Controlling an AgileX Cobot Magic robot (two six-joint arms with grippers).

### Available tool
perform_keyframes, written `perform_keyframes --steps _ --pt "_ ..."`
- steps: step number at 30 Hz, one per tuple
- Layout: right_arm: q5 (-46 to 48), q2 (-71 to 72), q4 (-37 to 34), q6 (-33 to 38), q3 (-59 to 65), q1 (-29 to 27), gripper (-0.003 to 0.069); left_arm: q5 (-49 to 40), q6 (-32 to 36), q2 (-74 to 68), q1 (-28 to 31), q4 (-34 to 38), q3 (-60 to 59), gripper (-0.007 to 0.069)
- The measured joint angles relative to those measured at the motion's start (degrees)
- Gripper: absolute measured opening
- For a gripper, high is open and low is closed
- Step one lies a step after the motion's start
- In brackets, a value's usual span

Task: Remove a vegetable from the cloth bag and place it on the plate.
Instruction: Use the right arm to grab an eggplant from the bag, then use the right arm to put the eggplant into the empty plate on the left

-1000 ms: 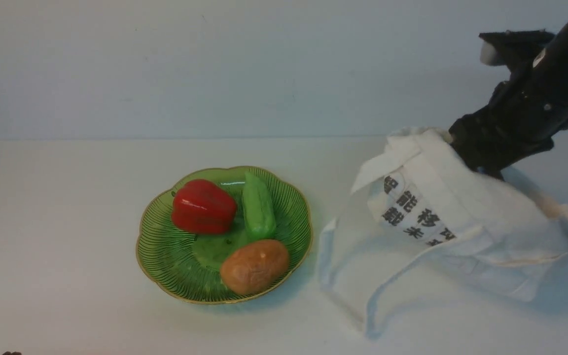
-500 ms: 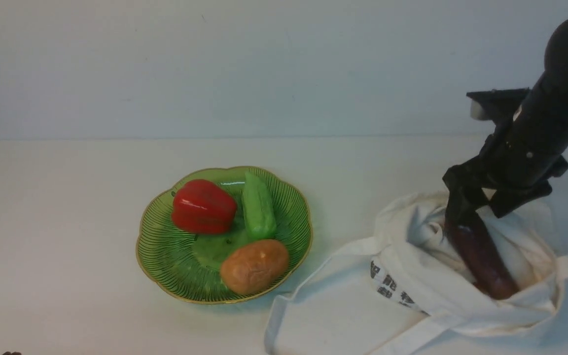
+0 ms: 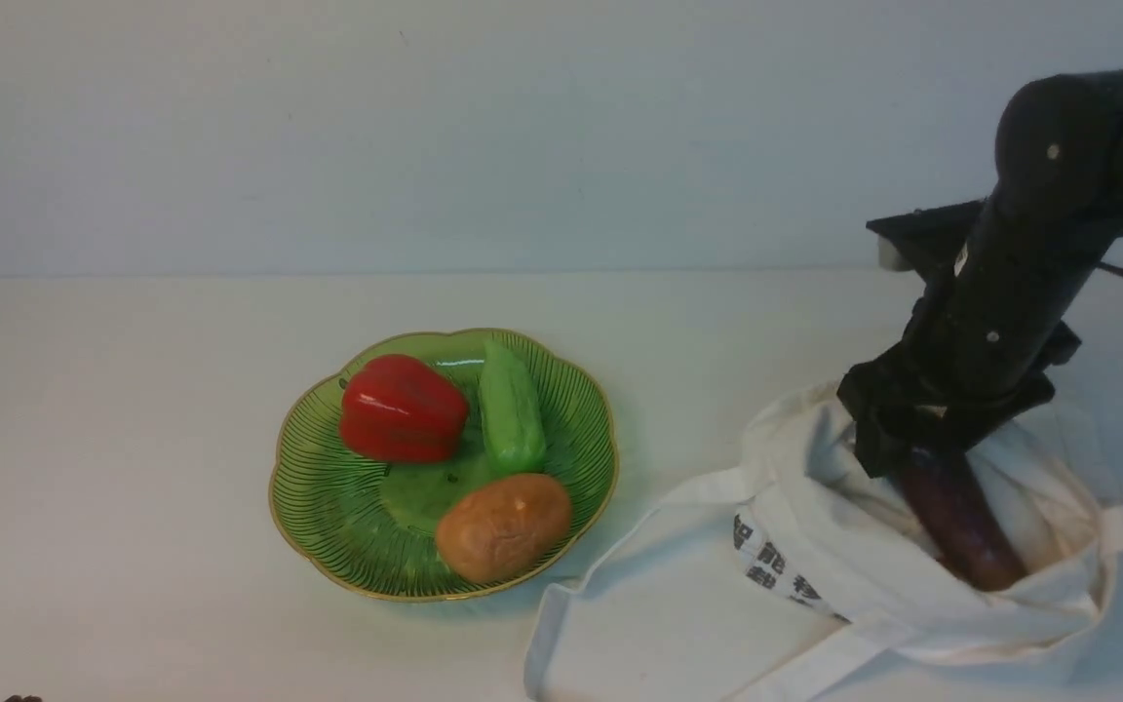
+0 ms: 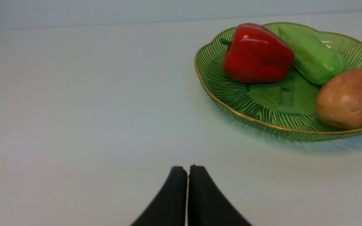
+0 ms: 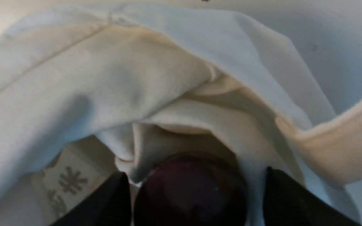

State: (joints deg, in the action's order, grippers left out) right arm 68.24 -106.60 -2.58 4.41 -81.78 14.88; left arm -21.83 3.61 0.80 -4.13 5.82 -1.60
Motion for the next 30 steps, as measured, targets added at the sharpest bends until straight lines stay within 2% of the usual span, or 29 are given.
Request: perform_keyframes --steps 2,10,15,18,19,20,23,25,28,29,30 --pt "0.1 0.5 0.5 0.0 0.0 0.3 0.0363 0.0 0.0 0.0 0.0 0.0 0.0 -0.0008" --pt "-0.3 10.6 0.2 0.0 0.0 0.7 0.0370 0.0 0.0 0.0 0.0 0.0 0.0 -0.0008" --pt "-4.0 19.5 -1.2 0.0 0.0 0.8 0.0370 0.0 0.0 0.0 0.0 0.0 0.0 -0.0008" --pt "-7.6 24.9 -6.8 1.4 -0.9 0.8 0.0370 0.0 0.0 0.0 0.0 0.0 0.0 -0.0008" --pt "-8.5 26.4 -12.0 4.3 -2.2 0.8 0.0370 0.0 0.0 0.0 0.0 0.0 0.0 -0.0008" --pt "-8.5 26.5 -12.0 4.3 -2.5 0.8 0.0370 0.0 0.0 0.0 0.0 0.0 0.0 -0.0008" --pt "-8.9 26.6 -24.4 12.6 -6.5 2.7 0.0370 0.0 0.0 0.0 0.0 0.0 0.0 -0.0008" --pt "-9.2 24.4 -30.8 15.8 -8.9 6.0 0.0370 0.0 0.0 0.0 0.0 0.0 0.0 -0.0008" --pt "-10.8 19.3 -34.1 17.3 -11.0 11.9 0.0370 0.0 0.0 0.0 0.0 0.0 0.0 -0.0008" --pt "-10.9 18.9 -34.1 17.4 -11.3 12.3 0.0370 0.0 0.0 0.0 0.0 0.0 0.0 -0.0008" --pt "-12.1 15.7 -34.0 18.1 -12.4 15.4 0.0370 0.0 0.0 0.0 0.0 0.0 0.0 -0.0008"
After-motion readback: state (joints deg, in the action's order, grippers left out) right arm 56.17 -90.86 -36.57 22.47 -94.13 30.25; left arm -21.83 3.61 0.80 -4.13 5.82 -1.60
